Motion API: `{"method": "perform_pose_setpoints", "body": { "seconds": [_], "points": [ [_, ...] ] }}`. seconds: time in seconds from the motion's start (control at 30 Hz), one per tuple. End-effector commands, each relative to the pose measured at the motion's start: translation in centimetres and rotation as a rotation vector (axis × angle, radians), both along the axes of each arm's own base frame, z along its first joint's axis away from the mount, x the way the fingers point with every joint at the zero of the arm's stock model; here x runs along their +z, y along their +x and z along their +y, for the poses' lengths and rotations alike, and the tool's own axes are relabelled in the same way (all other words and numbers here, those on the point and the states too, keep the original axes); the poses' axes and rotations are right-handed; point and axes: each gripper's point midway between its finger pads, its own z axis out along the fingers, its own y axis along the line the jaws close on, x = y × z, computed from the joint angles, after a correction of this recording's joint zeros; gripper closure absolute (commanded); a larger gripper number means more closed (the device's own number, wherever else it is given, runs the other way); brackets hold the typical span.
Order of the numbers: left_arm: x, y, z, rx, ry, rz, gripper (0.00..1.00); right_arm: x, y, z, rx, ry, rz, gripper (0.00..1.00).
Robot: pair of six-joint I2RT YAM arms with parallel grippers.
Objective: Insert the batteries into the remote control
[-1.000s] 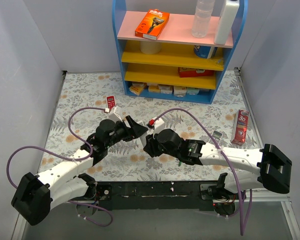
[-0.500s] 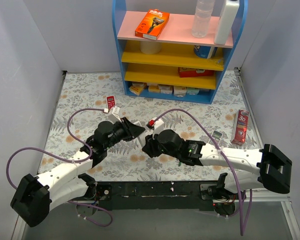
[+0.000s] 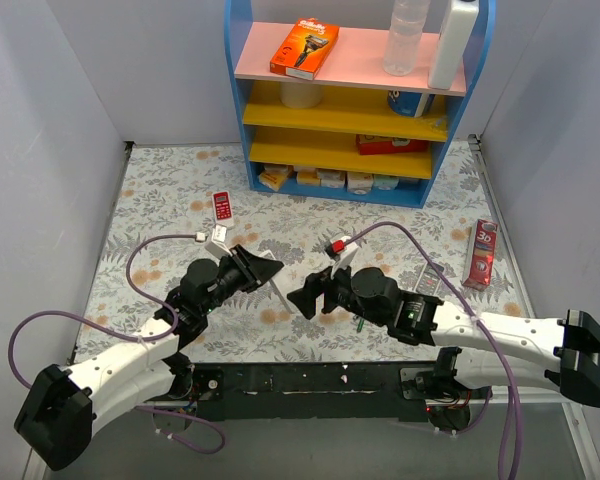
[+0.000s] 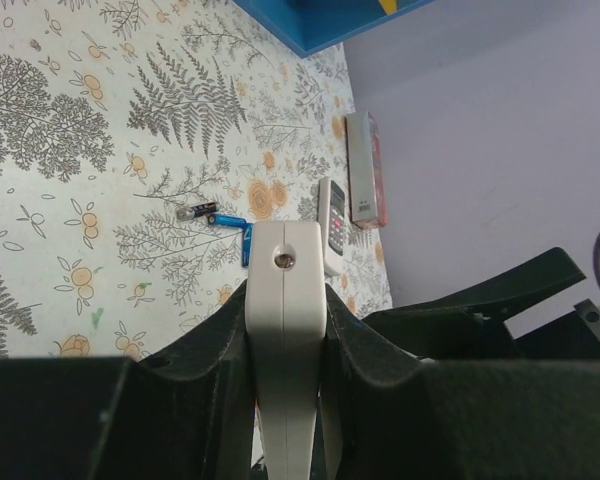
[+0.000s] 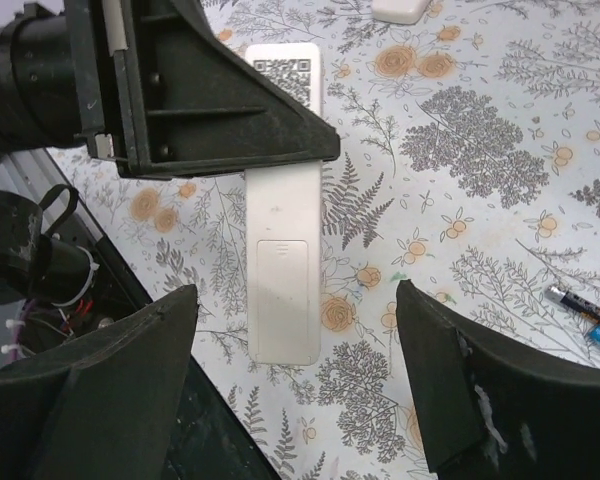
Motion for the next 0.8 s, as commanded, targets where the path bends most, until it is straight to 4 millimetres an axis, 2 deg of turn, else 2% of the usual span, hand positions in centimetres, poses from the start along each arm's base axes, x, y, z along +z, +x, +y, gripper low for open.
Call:
{"method": "perform_pose_setpoints", "body": {
  "seconds": [0.0,0.03,0.07,0.2,0.37,0.43,0.6,0.77],
  "points": [
    [2.7,0.0,0.4,0.041,-0.167,-0.044,1.00,1.5,0.7,-0.2,-0.117,0.146,0.091,0.13],
    [2.1,-0.3,0.5,0.043,-0.180,-0.031,1.00,1.3,0.7,-0.3,-0.132,0.160,0.116,0.13],
    [2.9,-0.3,0.5,0.041,-0.220,-0.054,1.00,1.2,0.8,-0.3,-0.154,0.178,0.139,0.13],
    [3.9,-0.7,0.6,0.035,-0.303,-0.079,1.00,1.0,0.9,0.0,-0.222,0.276,0.266,0.12],
    [4.1,-1.1,0.9,0.035,-0.338,-0.099,1.00,-0.1,0.9,0.8,-0.257,0.326,0.362,0.14],
    [4.5,-1.1,1.0,0.036,-0.349,-0.115,1.00,0.1,0.7,1.2,-0.241,0.358,0.379,0.16],
    [4.7,-1.4,1.2,0.032,-0.368,-0.128,1.00,-0.8,0.9,1.2,-0.273,0.396,0.416,0.24],
    [4.3,-1.6,1.2,0.029,-0.376,-0.125,1.00,0.1,1.1,1.1,-0.271,0.464,0.410,0.27]
  ]
}}
